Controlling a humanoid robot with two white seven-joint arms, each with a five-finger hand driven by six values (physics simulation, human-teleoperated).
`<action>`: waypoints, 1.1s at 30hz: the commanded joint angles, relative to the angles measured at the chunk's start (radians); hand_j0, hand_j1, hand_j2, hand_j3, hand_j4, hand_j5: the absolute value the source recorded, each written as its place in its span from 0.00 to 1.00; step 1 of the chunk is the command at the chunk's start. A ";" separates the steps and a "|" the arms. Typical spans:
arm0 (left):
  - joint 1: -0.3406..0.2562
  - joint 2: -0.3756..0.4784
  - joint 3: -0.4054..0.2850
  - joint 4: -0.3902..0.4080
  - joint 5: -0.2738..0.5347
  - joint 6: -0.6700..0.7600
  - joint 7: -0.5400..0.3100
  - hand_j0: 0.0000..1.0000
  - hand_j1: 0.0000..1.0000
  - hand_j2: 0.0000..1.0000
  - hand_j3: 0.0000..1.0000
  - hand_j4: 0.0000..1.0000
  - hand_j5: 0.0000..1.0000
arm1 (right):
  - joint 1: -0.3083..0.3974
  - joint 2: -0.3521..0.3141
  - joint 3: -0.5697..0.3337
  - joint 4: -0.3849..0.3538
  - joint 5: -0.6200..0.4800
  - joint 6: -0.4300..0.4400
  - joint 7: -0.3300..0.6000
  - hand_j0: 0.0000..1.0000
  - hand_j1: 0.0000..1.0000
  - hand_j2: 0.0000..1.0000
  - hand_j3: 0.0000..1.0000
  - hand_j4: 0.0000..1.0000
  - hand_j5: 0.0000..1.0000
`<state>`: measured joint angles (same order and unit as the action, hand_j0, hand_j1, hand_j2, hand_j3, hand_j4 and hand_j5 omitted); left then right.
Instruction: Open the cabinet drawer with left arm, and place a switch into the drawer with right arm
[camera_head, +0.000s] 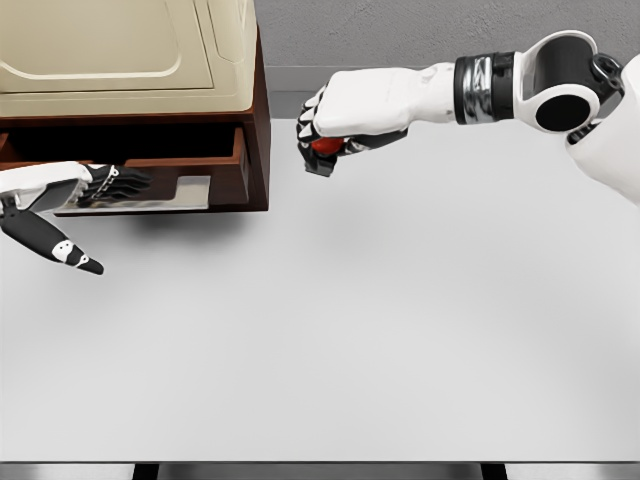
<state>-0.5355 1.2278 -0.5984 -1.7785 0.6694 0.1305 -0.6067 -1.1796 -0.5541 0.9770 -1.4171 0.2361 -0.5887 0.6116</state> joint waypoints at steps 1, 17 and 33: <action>0.000 0.001 -0.026 0.013 -0.143 0.006 -0.004 1.00 1.00 1.00 1.00 1.00 1.00 | -0.002 -0.003 0.000 -0.009 -0.006 0.004 -0.001 0.43 0.43 0.43 0.43 0.43 0.43; 0.031 0.018 -0.027 0.014 -0.071 0.009 -0.004 1.00 1.00 1.00 1.00 1.00 1.00 | -0.066 0.011 0.023 -0.055 -0.078 0.082 -0.001 0.43 0.43 0.43 0.43 0.43 0.43; 0.071 0.039 -0.027 0.014 -0.050 0.011 -0.004 1.00 1.00 1.00 1.00 1.00 1.00 | -0.117 0.071 0.051 -0.063 -0.115 0.148 -0.001 0.43 0.43 0.43 0.43 0.43 0.43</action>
<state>-0.4653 1.2698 -0.5631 -1.7769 0.8264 0.1266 -0.6068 -1.2962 -0.4934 1.0261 -1.4813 0.1265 -0.4526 0.6114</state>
